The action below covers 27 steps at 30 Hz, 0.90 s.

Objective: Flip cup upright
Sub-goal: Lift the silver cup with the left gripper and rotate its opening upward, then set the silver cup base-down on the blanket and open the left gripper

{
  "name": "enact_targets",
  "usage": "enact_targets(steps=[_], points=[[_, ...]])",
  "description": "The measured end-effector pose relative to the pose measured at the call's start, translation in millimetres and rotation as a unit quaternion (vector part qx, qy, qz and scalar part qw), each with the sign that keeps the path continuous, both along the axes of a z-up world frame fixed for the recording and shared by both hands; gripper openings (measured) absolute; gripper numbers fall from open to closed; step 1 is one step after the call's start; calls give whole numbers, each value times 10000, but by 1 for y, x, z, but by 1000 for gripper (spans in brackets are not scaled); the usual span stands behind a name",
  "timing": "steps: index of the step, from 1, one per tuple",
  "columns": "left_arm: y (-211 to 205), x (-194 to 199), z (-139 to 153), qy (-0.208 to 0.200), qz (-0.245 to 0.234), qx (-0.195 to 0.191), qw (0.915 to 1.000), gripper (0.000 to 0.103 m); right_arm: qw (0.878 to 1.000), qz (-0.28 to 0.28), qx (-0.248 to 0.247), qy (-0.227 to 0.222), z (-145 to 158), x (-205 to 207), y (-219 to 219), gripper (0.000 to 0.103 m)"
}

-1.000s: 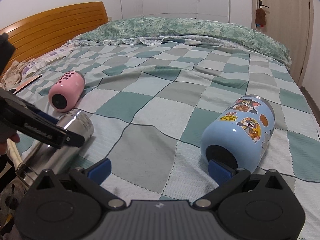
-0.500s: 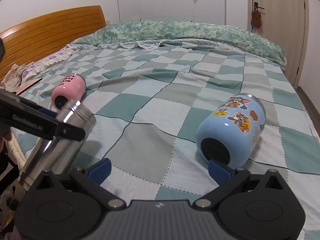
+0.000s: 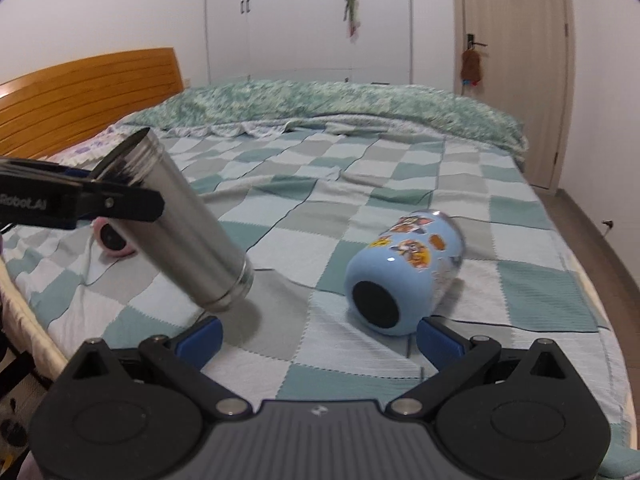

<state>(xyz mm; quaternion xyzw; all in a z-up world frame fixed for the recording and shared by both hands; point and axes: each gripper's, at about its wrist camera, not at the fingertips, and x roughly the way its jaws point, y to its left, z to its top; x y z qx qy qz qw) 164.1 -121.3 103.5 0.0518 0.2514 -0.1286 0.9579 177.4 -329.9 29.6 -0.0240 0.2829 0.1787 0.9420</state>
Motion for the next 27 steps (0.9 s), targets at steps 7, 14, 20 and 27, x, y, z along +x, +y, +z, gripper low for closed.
enact_targets(steps=[7,14,20,27], points=[[-19,11,-9,-44,-247,23,9997,64,9997,-242,55,-12,-4,-1,-11,103],[-23,17,-16,-236,-310,57,9992,64,9994,-352,76,7,-11,4,-17,103],[-28,18,-32,-582,-249,135,9979,64,9990,-442,118,18,-16,12,-20,103],[-19,4,-50,-603,-265,11,9978,64,9989,-446,140,37,-18,13,-19,103]])
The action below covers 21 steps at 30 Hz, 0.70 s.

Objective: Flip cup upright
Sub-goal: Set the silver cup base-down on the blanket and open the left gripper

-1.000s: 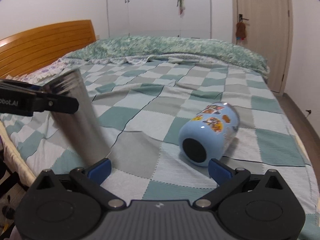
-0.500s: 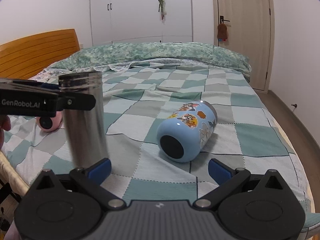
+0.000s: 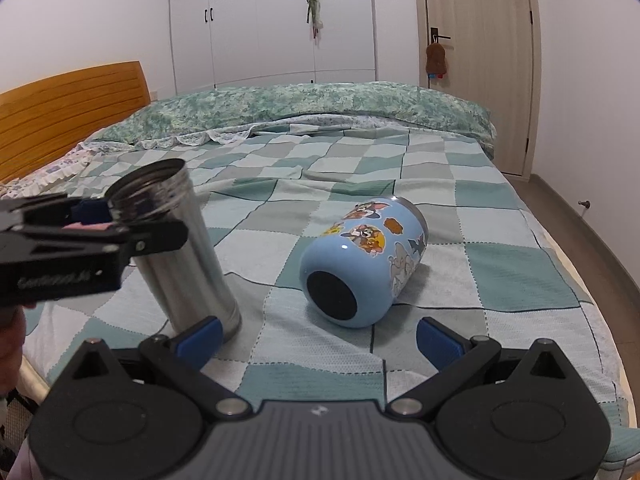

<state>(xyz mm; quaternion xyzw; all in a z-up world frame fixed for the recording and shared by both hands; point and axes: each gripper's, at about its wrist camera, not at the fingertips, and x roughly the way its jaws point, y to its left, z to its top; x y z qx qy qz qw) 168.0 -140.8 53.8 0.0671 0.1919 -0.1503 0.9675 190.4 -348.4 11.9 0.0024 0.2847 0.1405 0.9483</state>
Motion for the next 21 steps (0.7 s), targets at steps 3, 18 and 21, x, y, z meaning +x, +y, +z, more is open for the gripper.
enact_targets(steps=[3,18,21], points=[[4,0,5,-14,-102,-144,9998,78,10000,-7,-9,-5,1,-1,1,103],[49,-55,37,-876,395,-422,9945,103,9991,45,7,-431,25,-36,22,103],[72,-74,36,-1042,542,-518,9917,103,9985,62,38,-540,27,-47,30,103]])
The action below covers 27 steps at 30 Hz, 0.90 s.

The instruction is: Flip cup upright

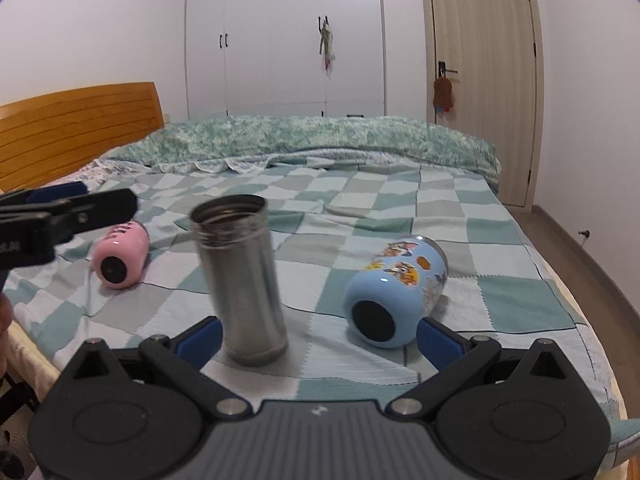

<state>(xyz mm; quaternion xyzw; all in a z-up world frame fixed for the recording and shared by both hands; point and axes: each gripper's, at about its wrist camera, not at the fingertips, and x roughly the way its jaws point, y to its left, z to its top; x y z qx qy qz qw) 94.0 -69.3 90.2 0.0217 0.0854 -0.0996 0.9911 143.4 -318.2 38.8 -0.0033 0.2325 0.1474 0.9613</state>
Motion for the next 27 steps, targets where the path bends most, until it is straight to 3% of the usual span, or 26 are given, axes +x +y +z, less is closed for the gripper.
enact_targets(steps=[8,16,24,27], points=[[53,-56,-25,-385,670,88,9970,103,9982,-117,47,-579,-8,-46,29,103],[85,-92,-76,-326,1097,47,9934,103,9934,-464,221,-1021,-42,-89,50,103],[88,-104,-117,-469,1314,-133,9901,103,9818,-803,156,-1712,-64,-125,53,103],[84,-104,-132,-475,1339,-16,9898,103,9782,-889,138,-1871,-69,-131,51,103]])
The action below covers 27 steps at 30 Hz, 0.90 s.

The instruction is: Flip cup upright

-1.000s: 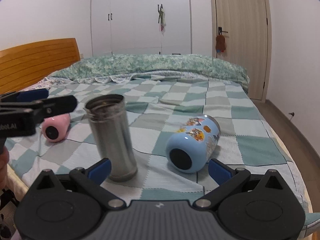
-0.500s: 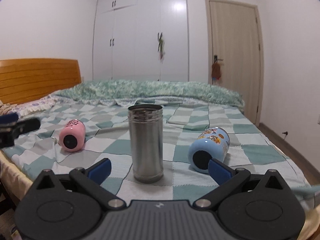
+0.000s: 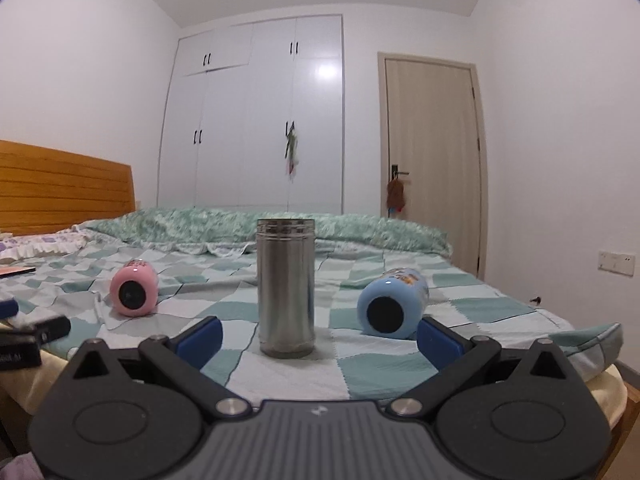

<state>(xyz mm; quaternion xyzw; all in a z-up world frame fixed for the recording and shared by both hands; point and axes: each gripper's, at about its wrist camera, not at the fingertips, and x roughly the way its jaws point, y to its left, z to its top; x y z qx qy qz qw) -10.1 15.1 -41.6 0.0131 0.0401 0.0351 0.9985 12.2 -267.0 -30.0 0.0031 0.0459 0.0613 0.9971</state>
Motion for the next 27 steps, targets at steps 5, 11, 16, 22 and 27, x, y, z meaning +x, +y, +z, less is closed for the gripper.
enact_targets(steps=[5,11,16,22,27], points=[[-2,5,-16,184,108,-19,9998,103,9998,-37,175,-99,-1,-5,-9,103],[1,4,-16,154,117,-79,9998,103,9996,-29,262,-132,-3,-8,-13,103],[-1,3,-17,134,124,-67,9998,103,9995,-12,276,-163,-4,-10,-12,103],[0,3,-18,124,123,-80,9998,103,9995,-17,250,-179,-4,-12,-10,103],[0,3,-18,114,134,-73,9998,103,9995,-16,250,-182,-4,-13,-10,103]])
